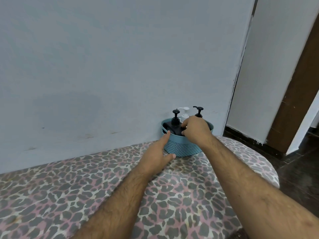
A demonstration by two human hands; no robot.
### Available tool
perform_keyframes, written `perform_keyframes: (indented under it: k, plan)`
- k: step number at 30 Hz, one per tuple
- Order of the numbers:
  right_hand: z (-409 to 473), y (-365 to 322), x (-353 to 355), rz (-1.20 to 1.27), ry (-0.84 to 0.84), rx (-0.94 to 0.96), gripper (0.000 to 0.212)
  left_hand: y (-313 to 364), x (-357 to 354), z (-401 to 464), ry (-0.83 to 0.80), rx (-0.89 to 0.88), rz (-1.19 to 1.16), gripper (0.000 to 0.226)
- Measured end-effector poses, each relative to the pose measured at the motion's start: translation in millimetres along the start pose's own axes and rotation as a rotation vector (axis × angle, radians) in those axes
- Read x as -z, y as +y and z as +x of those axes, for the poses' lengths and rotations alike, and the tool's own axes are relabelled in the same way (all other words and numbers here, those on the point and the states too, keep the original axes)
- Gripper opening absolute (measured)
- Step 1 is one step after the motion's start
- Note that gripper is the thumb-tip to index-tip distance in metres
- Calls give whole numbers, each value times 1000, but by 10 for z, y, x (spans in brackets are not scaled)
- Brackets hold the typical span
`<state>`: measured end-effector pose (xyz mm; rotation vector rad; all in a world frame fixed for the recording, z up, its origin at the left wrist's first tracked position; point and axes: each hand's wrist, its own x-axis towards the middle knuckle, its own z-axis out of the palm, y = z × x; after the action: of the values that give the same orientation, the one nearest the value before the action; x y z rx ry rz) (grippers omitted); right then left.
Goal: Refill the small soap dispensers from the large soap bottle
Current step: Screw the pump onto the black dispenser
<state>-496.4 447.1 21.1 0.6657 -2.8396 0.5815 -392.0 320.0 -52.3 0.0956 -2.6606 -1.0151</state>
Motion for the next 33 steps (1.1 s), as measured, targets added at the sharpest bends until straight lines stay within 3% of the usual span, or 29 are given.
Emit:
perform_keyframes:
  k: [17,22,24,33]
  plan:
    - [-56,107,-25,65,29,77,24,99,52,-74,-38,42,22,85]
    - [-361,35,-17,143,288,109,27,157,251,-390,40,36,-9,75]
    - [-533,-54,-46,220,316,146,22,143,365,-586,68,50,8,72]
    - [-1355,-743,-362,409,143,260,21,2,877,-1731,141,159,87,73]
